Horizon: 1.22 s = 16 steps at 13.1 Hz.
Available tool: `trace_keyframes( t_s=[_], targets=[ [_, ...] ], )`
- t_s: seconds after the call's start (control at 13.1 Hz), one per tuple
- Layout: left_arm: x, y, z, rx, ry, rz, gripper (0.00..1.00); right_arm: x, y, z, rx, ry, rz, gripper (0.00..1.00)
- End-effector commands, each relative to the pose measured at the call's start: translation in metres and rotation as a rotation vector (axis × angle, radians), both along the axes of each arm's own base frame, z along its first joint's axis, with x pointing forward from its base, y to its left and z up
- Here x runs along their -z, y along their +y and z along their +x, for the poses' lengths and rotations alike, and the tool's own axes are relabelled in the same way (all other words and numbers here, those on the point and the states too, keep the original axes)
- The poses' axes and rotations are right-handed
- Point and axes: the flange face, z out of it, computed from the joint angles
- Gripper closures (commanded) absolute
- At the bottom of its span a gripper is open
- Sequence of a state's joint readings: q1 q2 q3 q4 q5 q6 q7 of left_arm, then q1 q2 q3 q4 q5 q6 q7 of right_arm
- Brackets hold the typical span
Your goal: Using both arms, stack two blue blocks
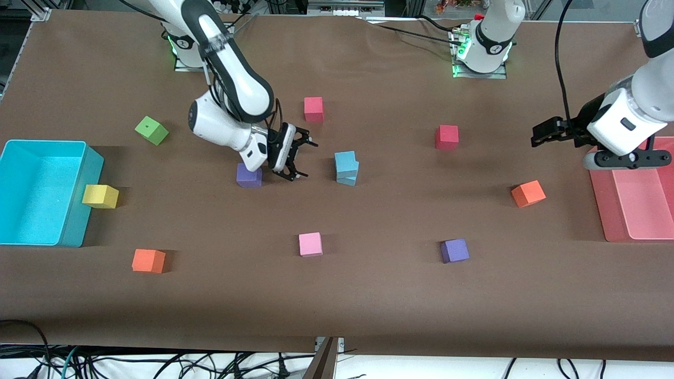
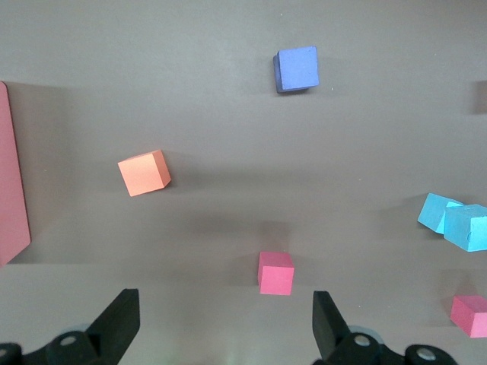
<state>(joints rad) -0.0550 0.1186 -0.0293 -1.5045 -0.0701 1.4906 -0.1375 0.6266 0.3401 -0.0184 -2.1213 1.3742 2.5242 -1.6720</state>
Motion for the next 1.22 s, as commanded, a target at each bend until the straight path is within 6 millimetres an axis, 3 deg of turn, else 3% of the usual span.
trace_keyframes(
  t_s=[0.0,0.15,0.38,0.61,0.68,0.76,0.99,1.14],
  targets=[
    [-0.004,0.007,-0.012,0.029,0.008,0.017,0.0,-0.039,-0.033,-0.001,0.022,0.025,-0.008,0.0],
    [-0.007,0.009,-0.015,0.024,0.007,0.018,0.0,-0.051,-0.086,0.025,0.006,0.108,-0.031,0.0],
    [-0.008,0.009,-0.016,0.025,0.006,0.02,0.0,-0.135,-0.166,0.075,-0.056,0.264,-0.179,0.0],
    [-0.01,0.012,-0.017,0.025,0.002,0.035,0.0,-0.218,-0.238,0.102,0.142,0.471,-0.462,0.0],
    [-0.01,0.012,-0.017,0.025,0.002,0.035,0.0,-0.24,-0.246,0.102,0.283,0.555,-0.561,0.0],
    [-0.009,0.012,-0.017,0.025,0.005,0.035,0.0,-0.248,-0.248,0.098,0.44,0.657,-0.626,0.0],
    [-0.008,0.012,-0.019,0.025,0.007,0.035,0.0,-0.25,-0.245,0.097,0.821,0.691,-0.891,0.0],
    [-0.009,0.012,-0.02,0.025,0.007,0.035,0.0,-0.25,-0.25,0.1,1.013,0.689,-0.943,0.0]
  ],
)
